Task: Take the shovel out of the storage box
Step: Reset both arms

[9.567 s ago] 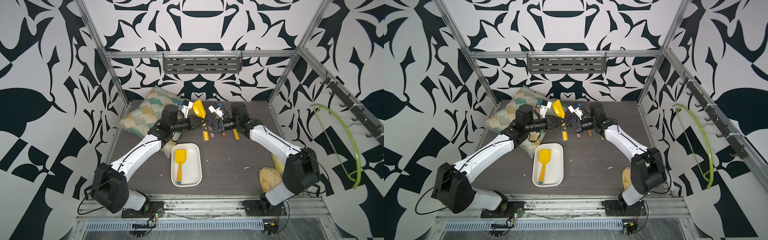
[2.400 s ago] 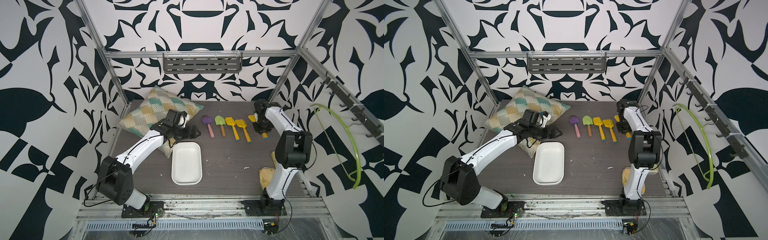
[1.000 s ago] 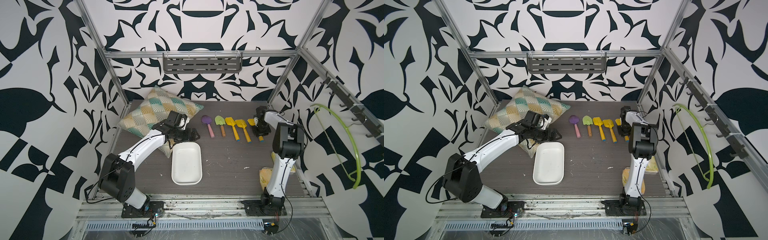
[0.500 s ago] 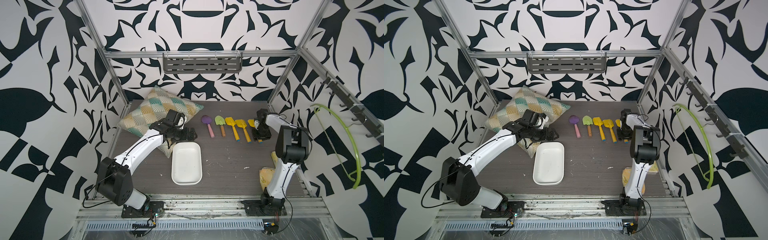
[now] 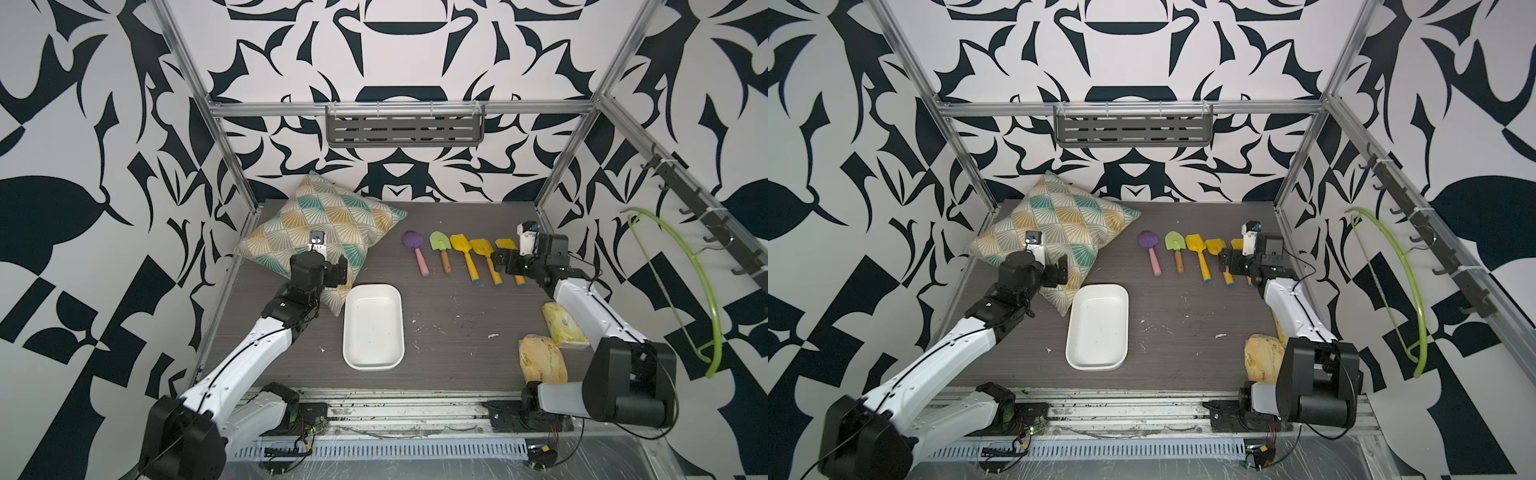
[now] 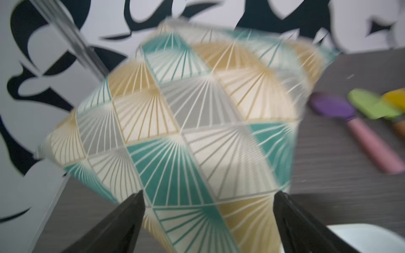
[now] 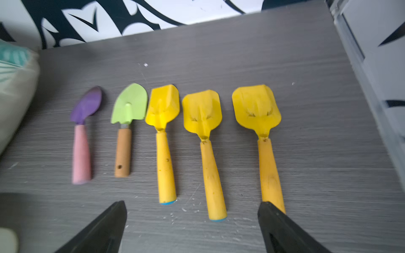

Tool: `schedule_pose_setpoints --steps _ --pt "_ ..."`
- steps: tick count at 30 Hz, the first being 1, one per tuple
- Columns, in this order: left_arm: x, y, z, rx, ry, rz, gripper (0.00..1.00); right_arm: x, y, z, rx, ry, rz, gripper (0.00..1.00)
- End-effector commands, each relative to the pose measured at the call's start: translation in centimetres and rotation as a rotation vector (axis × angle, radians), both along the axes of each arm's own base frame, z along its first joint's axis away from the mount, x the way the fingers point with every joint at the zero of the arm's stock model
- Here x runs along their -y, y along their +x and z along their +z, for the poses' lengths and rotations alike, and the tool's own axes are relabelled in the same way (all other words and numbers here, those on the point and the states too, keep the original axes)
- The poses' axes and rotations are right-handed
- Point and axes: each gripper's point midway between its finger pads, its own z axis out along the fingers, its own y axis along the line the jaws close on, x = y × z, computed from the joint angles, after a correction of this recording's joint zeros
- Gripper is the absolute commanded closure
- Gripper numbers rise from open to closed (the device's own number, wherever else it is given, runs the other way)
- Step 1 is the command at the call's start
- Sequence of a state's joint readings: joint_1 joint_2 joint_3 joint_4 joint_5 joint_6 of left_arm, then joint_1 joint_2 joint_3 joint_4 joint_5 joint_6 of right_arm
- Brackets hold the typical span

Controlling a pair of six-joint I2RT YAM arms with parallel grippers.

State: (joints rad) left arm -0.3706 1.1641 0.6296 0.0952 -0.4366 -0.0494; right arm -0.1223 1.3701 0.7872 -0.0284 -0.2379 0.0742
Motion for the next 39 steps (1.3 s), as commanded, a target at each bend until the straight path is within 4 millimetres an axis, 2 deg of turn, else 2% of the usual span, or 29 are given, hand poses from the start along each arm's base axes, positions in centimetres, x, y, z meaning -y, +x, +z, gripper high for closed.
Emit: schedule_pose_setpoints --steps 1,3,4,6,10,13,18,21,23,25,39 --pt "-2.9 1.4 -1.2 0.092 0.025 0.087 0.01 1.0 1.5 0.6 0.178 -0.041 -0.046 0.00" --pt "-3.2 1.6 -2.4 0.104 0.001 0.099 0.01 1.2 0.8 -0.4 0.232 -0.087 -0.056 0.00" --pt "-3.2 1.7 -3.6 0.079 0.010 0.099 0.01 1.3 0.6 -0.5 0.254 -0.095 -0.066 0.00" --pt "-3.1 1.9 -4.5 0.074 0.029 0.088 0.01 1.0 0.4 -0.6 0.267 -0.087 -0.064 0.00" --pt "-4.0 2.5 -5.1 0.147 0.043 0.080 0.01 -0.2 -0.2 -0.9 0.278 -0.116 -0.022 0.00" --pt "-4.4 2.9 -4.8 0.167 0.009 0.043 0.01 -0.4 -0.9 -1.4 0.305 -0.147 -0.039 0.00" --pt "-5.6 3.4 -6.7 0.156 -0.082 0.034 0.01 -1.8 -0.9 -2.6 0.320 -0.219 -0.004 0.00" --pt "-6.1 3.5 -7.6 0.131 -0.121 0.031 0.01 -1.7 -0.8 -4.2 0.314 -0.242 -0.025 0.00" --pt "-6.3 3.7 -7.6 0.154 -0.132 0.033 0.01 -1.8 -0.3 -5.5 0.294 -0.257 -0.023 0.00" --pt "-6.3 3.6 -7.9 0.104 -0.154 0.024 0.01 -1.1 -0.5 -5.6 0.283 -0.261 -0.064 0.00" --pt "-6.5 3.8 -7.9 0.109 -0.170 0.026 0.01 -0.9 -0.2 -5.8 0.272 -0.251 -0.070 0.01"
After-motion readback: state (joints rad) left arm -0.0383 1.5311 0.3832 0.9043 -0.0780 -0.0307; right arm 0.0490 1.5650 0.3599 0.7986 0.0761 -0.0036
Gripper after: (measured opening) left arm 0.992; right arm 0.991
